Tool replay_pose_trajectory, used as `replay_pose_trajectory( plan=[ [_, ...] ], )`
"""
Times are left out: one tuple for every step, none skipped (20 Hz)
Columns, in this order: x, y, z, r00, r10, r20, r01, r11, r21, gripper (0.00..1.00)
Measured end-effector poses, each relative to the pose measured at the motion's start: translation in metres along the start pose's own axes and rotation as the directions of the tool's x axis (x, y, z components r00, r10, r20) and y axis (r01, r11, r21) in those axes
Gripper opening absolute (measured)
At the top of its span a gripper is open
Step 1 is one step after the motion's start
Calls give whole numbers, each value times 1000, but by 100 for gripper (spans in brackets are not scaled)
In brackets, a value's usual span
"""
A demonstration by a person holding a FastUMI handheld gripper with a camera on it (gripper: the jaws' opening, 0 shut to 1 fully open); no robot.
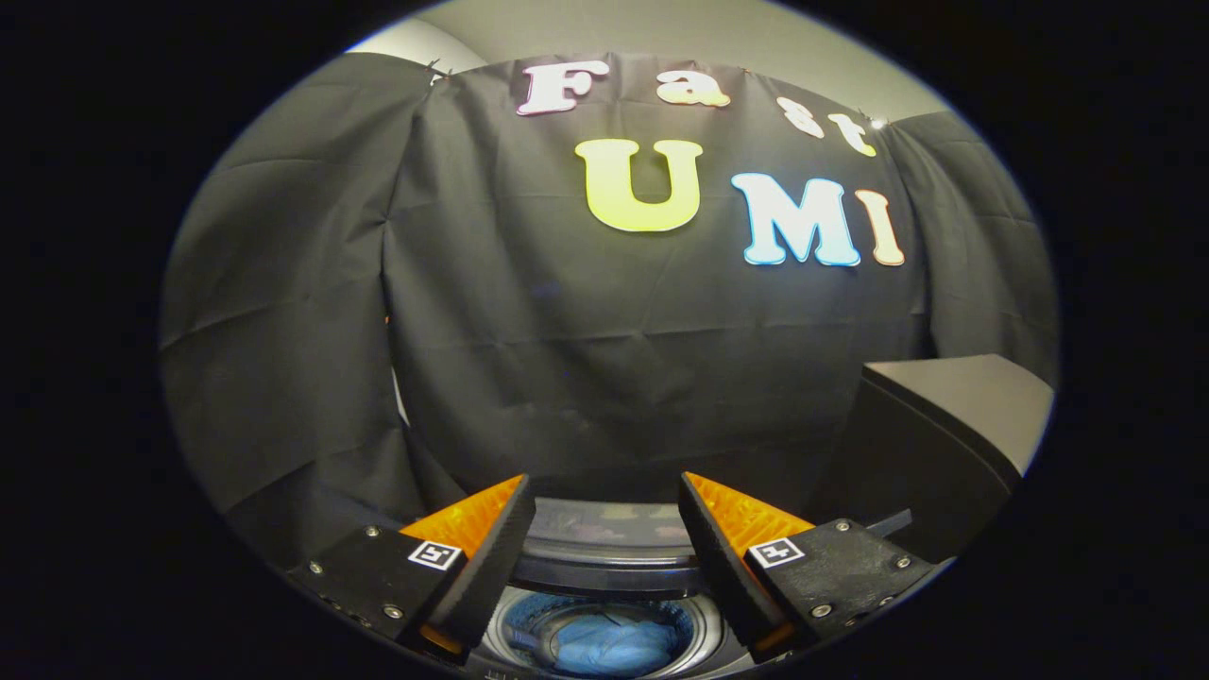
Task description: Put the clothes into the washing machine and then close the washing machine lid.
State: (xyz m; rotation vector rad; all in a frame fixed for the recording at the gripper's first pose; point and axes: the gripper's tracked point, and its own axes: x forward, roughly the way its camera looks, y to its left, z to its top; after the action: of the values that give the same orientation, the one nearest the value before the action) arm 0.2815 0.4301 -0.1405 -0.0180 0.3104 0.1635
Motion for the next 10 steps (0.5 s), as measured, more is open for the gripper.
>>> replay_pose_trajectory(
  plan=[
    [-8, 4, -24, 998, 29, -57, -30, 999, -28, 95],
    [-16, 7, -47, 993, 51, -110, -58, 997, -54, 94],
    [-27, 8, -68, 987, 69, -146, -80, 994, -74, 95],
    [-36, 7, -84, 981, 84, -175, -101, 991, -90, 95],
    [-46, 7, -94, 975, 96, -199, -119, 987, -106, 95],
    [-53, 7, -99, 971, 108, -213, -136, 983, -121, 95],
    [-57, 8, -103, 969, 119, -217, -149, 980, -129, 95],
    [-61, 8, -102, 970, 126, -209, -155, 979, -131, 95],
    [-66, 9, -100, 972, 129, -197, -156, 979, -129, 95],
    [-69, 8, -99, 973, 129, -192, -155, 980, -126, 95]
  ],
)
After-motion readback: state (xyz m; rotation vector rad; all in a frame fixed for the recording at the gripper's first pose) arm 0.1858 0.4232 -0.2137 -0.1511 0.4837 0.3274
